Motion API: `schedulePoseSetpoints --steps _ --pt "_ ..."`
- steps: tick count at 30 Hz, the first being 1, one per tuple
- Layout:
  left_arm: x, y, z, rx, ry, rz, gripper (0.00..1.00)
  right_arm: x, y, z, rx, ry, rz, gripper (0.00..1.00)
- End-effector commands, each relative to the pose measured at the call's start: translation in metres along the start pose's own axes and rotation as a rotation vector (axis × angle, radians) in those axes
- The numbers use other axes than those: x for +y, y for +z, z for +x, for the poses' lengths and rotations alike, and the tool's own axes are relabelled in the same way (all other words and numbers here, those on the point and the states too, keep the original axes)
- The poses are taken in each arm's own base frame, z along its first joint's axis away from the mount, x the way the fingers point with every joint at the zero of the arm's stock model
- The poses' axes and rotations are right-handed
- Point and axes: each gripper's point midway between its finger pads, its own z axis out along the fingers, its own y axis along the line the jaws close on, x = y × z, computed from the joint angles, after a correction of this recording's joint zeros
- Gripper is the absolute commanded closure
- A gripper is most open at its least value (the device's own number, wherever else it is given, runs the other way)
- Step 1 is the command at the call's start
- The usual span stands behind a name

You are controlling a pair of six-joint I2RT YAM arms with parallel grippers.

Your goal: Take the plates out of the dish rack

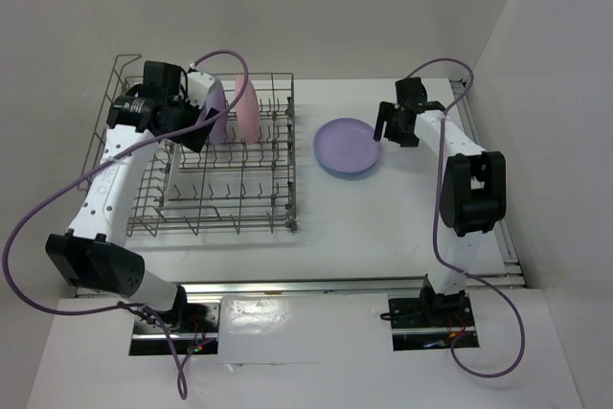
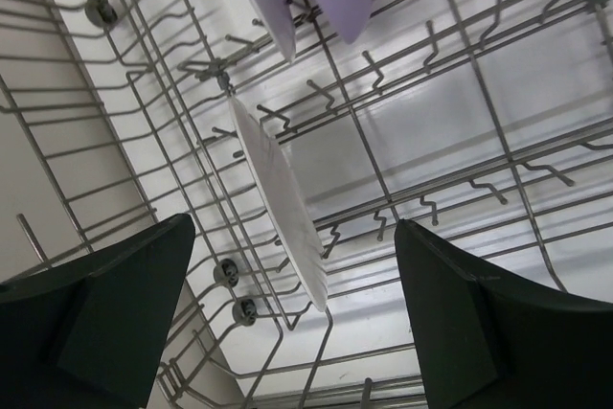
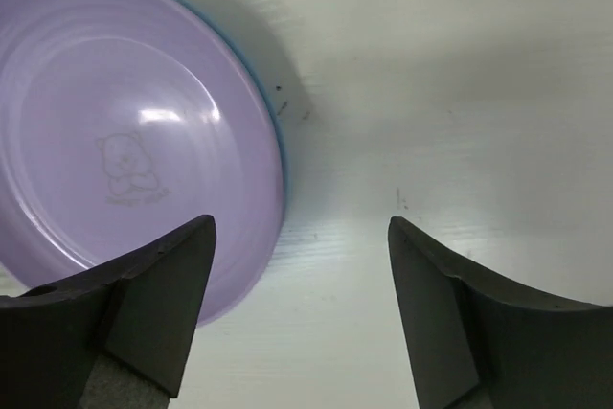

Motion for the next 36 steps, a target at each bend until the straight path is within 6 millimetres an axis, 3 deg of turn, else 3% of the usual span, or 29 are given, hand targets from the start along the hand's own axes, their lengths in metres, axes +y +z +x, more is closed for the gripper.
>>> schedulePoseSetpoints --steps 1,2,4,5,6,8,11,16,18,19,20,23,26,29,30,35,36 --pt "0.013 0.004 0.007 0.047 -0.05 -0.055 0.0 0.003 -0.036 -0.021 -0.099 -0.103 0.1 0.21" --pt "0.016 0.006 0.012 0.064 -0.066 -0.065 0.0 0.015 -0.036 -0.019 -0.112 -0.132 0.064 0.23" --pt "0.018 0.01 0.019 0.094 -0.075 -0.088 0.0 0.075 -0.035 -0.019 -0.19 -0.236 -0.132 0.31" --pt "0.021 0.012 0.024 0.107 -0.084 -0.092 0.0 0.08 -0.033 -0.011 -0.166 -0.242 -0.168 0.33" --pt "0.024 0.011 0.028 0.122 -0.101 -0.105 0.0 0.097 -0.028 -0.01 -0.177 -0.259 -0.216 0.37" --pt "0.023 0.013 0.035 0.141 -0.119 -0.094 0.03 0.106 -0.018 -0.004 -0.137 -0.201 -0.252 0.57" --pt "0.014 0.021 0.047 0.168 -0.128 -0.045 0.08 0.109 0.004 0.007 -0.078 -0.151 -0.251 0.73" --pt "-0.005 0.033 0.058 0.201 -0.141 0.06 0.14 0.114 0.016 0.014 -0.041 -0.143 -0.272 0.73" --pt "0.0 0.043 0.069 0.253 -0.157 0.015 0.25 0.114 0.016 0.014 -0.04 -0.134 -0.272 0.73" --pt "0.004 0.046 0.073 0.269 -0.165 0.003 0.25 0.114 0.016 0.014 -0.04 -0.134 -0.272 0.73" --pt "0.003 0.054 0.083 0.308 -0.185 0.009 0.3 0.117 0.005 0.006 -0.066 -0.134 -0.282 0.73" --pt "0.009 0.063 0.103 0.376 -0.214 -0.036 0.3 0.119 -0.009 0.002 -0.092 -0.135 -0.303 0.73" --pt "0.006 0.067 0.102 0.356 -0.23 -0.01 0.48 0.122 -0.021 -0.003 -0.111 -0.136 -0.322 0.73" --pt "0.0 0.068 0.099 0.342 -0.237 0.029 0.77 0.123 -0.029 -0.004 -0.12 -0.137 -0.336 0.73" --pt "0.001 0.068 0.101 0.357 -0.267 0.025 0.98 0.124 -0.035 -0.007 -0.133 -0.137 -0.341 0.72" --pt "0.013 0.05 0.08 0.307 -0.326 0.018 1.0 0.133 -0.054 -0.015 -0.158 -0.146 -0.368 0.71" --pt "0.022 0.045 0.067 0.262 -0.336 0.009 1.0 0.136 -0.062 -0.02 -0.174 -0.148 -0.387 0.71"
